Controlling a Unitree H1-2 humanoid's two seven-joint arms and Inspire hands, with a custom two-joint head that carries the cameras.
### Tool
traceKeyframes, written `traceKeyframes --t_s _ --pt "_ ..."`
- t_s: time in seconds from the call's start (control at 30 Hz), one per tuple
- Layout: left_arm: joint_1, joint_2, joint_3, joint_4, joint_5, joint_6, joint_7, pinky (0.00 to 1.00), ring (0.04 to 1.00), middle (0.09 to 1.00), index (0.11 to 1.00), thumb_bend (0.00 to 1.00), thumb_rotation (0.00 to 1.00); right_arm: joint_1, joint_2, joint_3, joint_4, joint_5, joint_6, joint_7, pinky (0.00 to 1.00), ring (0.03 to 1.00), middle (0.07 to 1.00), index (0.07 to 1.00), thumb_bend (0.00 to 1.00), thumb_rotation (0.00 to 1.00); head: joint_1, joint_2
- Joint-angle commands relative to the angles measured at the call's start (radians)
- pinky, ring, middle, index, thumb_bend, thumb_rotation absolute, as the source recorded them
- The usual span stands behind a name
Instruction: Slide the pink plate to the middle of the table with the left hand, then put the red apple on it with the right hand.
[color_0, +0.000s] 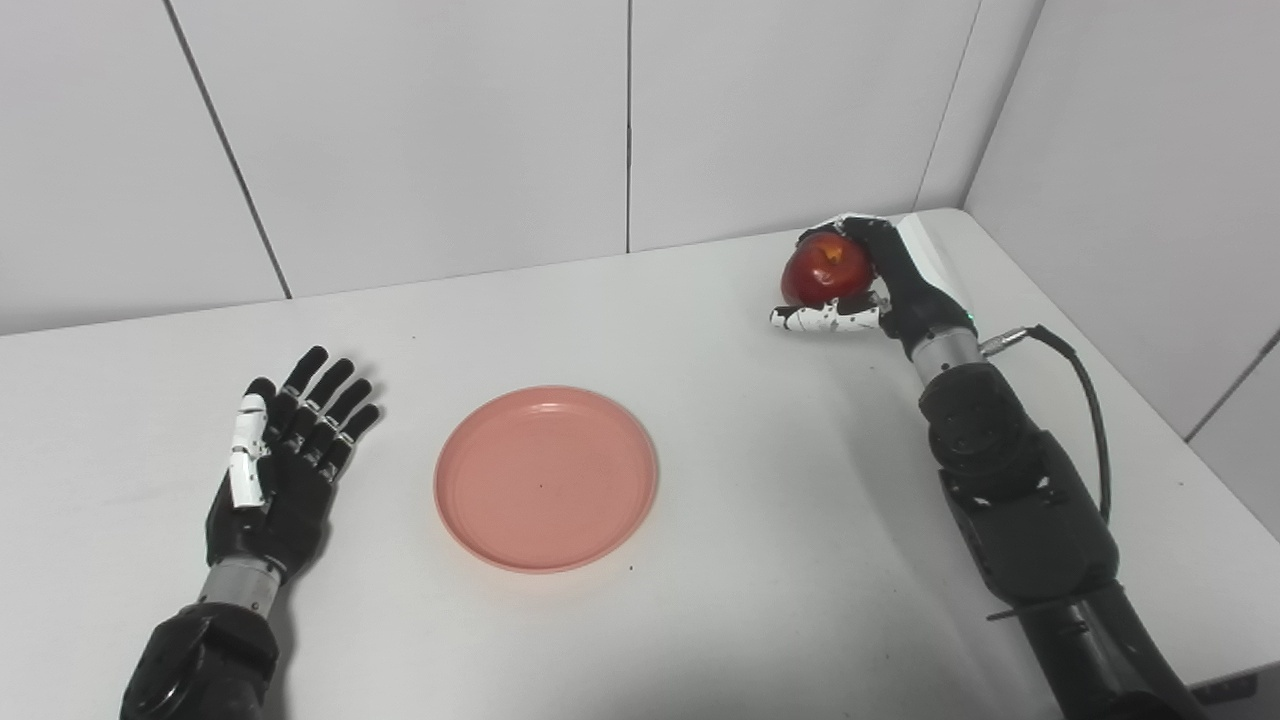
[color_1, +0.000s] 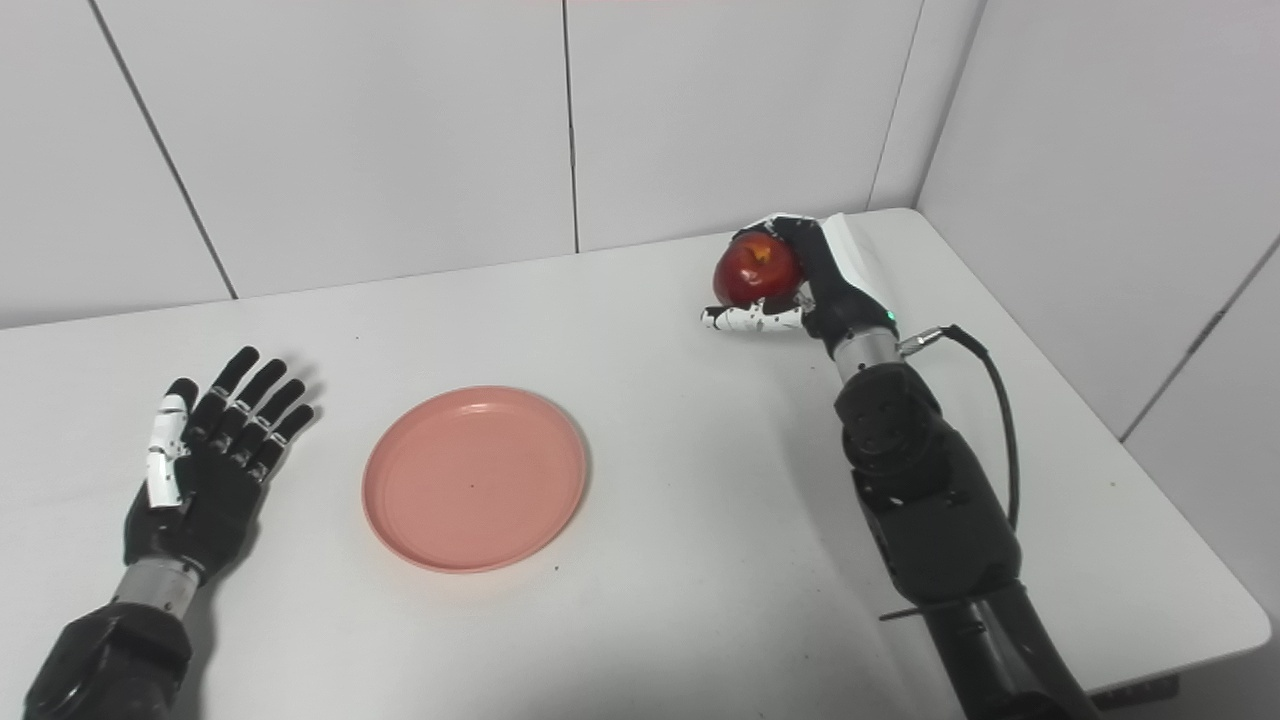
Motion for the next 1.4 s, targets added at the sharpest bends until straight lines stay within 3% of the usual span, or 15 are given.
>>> traceKeyframes --t_s 0.0,0.27,0.6,0.77,1.07,1.17,1.37 --pt "0.025 -0.005 -0.005 0.009 0.018 0.026 0.022 0.87 0.875 0.886 0.868 0.35 1.0 -0.059 -0.004 0.003 -0.057 -0.005 0.009 0.009 0.45 0.513 0.547 0.555 0.53 0.07 0.006 -0.001" --pt "0.029 -0.017 -0.014 -0.004 0.028 0.026 0.036 0.87 0.874 0.886 0.867 0.36 0.99 -0.091 0.03 0.058 -0.115 -0.024 0.043 0.056 0.48 0.524 0.546 0.56 0.54 0.07 0.044 -0.004" --pt "0.034 -0.044 -0.027 -0.027 0.043 0.023 0.064 0.87 0.866 0.881 0.866 0.37 0.99 -0.142 0.116 0.144 -0.096 -0.037 0.019 0.071 0.42 0.488 0.539 0.547 0.54 0.09 0.112 -0.009" --pt "0.036 -0.059 -0.028 -0.036 0.049 0.024 0.075 0.87 0.868 0.882 0.867 0.36 1.0 -0.157 0.158 0.175 -0.091 -0.033 0.007 0.084 0.48 0.529 0.547 0.547 0.54 0.11 0.144 -0.008" --pt "0.039 -0.085 -0.031 -0.05 0.066 0.017 0.1 0.86 0.865 0.876 0.855 0.35 1.0 -0.163 0.227 0.219 -0.084 -0.028 0.006 0.1 0.47 0.516 0.541 0.554 0.54 0.08 0.213 -0.006" --pt "0.038 -0.092 -0.031 -0.053 0.072 0.019 0.108 0.86 0.862 0.873 0.853 0.35 1.0 -0.161 0.249 0.247 -0.078 -0.057 0.012 0.098 0.47 0.532 0.557 0.554 0.55 0.11 0.235 -0.005" --pt "0.038 -0.102 -0.031 -0.058 0.078 0.013 0.122 0.86 0.86 0.867 0.847 0.35 1.0 -0.15 0.277 0.274 -0.058 -0.049 -0.005 0.104 0.39 0.462 0.522 0.557 0.55 0.13 0.264 -0.003"
